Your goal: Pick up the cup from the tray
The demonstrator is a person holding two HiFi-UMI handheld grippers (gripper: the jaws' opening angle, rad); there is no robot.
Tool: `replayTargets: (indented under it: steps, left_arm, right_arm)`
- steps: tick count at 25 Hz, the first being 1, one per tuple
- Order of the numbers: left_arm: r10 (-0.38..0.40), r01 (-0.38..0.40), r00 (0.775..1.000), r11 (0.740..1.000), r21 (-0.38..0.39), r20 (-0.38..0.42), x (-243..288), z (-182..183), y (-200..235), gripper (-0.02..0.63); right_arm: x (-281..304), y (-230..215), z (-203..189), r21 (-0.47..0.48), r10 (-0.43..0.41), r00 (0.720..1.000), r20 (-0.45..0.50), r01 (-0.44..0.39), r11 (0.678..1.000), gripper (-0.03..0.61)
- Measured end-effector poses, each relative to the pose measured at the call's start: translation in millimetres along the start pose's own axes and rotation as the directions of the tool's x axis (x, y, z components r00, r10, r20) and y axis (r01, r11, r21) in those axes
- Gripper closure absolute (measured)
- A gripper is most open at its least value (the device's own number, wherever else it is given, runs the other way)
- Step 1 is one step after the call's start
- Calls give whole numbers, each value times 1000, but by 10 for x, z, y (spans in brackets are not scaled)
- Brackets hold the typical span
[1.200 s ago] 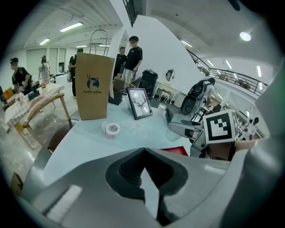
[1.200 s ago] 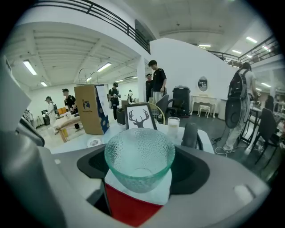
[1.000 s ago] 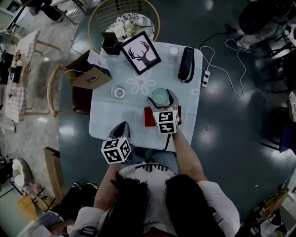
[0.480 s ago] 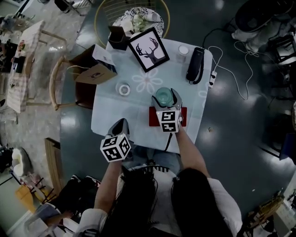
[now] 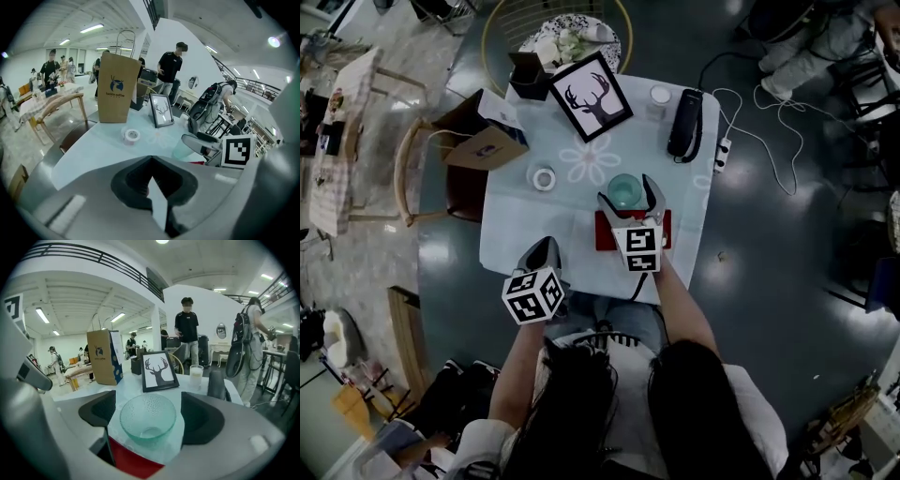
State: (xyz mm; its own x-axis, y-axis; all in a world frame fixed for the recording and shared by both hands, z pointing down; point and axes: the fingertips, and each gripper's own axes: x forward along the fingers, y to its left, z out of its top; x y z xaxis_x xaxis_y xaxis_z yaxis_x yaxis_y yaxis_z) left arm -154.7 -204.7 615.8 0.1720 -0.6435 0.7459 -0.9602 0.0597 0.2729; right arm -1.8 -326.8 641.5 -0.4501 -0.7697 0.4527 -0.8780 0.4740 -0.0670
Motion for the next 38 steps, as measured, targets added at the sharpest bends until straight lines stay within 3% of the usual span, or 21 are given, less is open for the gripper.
replayTargets:
  steps: [6,10,14,20,28,38]
  left_arm:
    - [-56,55,998,998,25,13,-6,15,-111,614]
    - [-104,103,994,994,49,33,-30,74,-235,614]
    - [-145,141,988,987,74,48,-50,119,-356,614]
    - [-206,201,978,974,105,43,-74,87,-549,614]
    - [-263,259,965,955,148,9,-115,-44,-717,614]
    - [-284,282,959,942,181,-15,-151,-140,-794,614]
  right_arm:
    - [-461,-136,255,120,-51,994,94,39,992,118]
    - [-701,-164,254,186,-75,996,55,64,981,166]
    - [-903,-109,112,225,-79,996,-40,87,971,328]
    - [-1207,-79,-164,259,-151,978,-141,184,948,552]
    - [-1384,155,-471,231,-146,953,-264,209,950,554]
    - [-1515,152,-543,250,-166,948,-273,236,939,555]
